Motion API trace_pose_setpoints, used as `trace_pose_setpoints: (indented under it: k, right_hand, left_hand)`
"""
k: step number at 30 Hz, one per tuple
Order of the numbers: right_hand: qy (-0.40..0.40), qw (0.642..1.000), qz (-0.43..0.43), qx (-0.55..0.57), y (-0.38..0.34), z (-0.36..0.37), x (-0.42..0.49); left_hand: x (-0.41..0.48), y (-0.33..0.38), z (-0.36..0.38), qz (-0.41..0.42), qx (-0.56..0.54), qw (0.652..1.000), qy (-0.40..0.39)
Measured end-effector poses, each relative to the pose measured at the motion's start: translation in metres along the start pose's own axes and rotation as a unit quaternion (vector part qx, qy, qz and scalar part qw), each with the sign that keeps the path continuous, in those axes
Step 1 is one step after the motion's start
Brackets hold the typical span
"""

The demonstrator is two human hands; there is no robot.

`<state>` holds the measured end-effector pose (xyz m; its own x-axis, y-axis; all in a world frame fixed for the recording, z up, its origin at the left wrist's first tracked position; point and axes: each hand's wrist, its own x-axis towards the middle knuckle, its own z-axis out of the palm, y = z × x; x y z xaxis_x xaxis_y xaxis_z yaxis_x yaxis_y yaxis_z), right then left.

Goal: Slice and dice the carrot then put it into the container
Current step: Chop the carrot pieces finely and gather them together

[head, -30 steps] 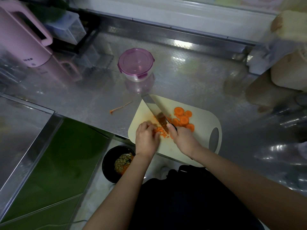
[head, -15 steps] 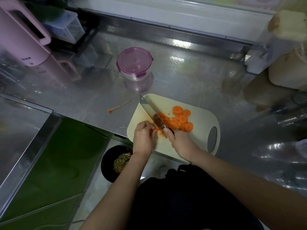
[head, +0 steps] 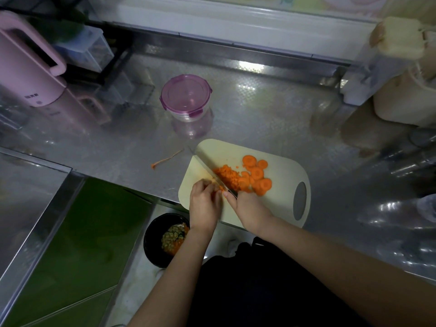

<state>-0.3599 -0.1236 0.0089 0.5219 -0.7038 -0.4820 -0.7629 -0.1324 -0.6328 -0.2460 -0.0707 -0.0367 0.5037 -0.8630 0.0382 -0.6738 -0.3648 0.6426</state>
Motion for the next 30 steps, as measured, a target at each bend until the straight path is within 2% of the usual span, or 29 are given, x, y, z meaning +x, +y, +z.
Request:
trace_pose_setpoints:
  k: [4,9,13,18,30]
  right_hand:
    - [0.042,0.998,-0.005,-0.051,-0.002,-0.001,0.005]
    - [0.034,0.999,-0.002,0.007,-0.001,-0.008,0.012]
    - [0.048,0.997,-0.014,0.055,-0.002,-0.009,0.011]
    - [0.042,0.998,-0.019,0.048,0.001,-0.009,0.001]
    - [0.048,0.997,-0.024,0.046,-0.003,-0.008,-0.003]
  left_hand:
    - [0.001,0.0,-0.001,0.007,0.014,1.0,-0.008]
    - [0.003,-0.001,-0.003,-0.009,0.003,1.0,-0.015]
    - [0.006,-0.006,-0.012,0.021,-0.012,0.999,-0.042]
    - [0.004,-0.012,-0.019,0.03,-0.026,0.997,-0.065]
    - [0.004,-0.003,-0.013,-0.009,-0.001,1.0,-0.019]
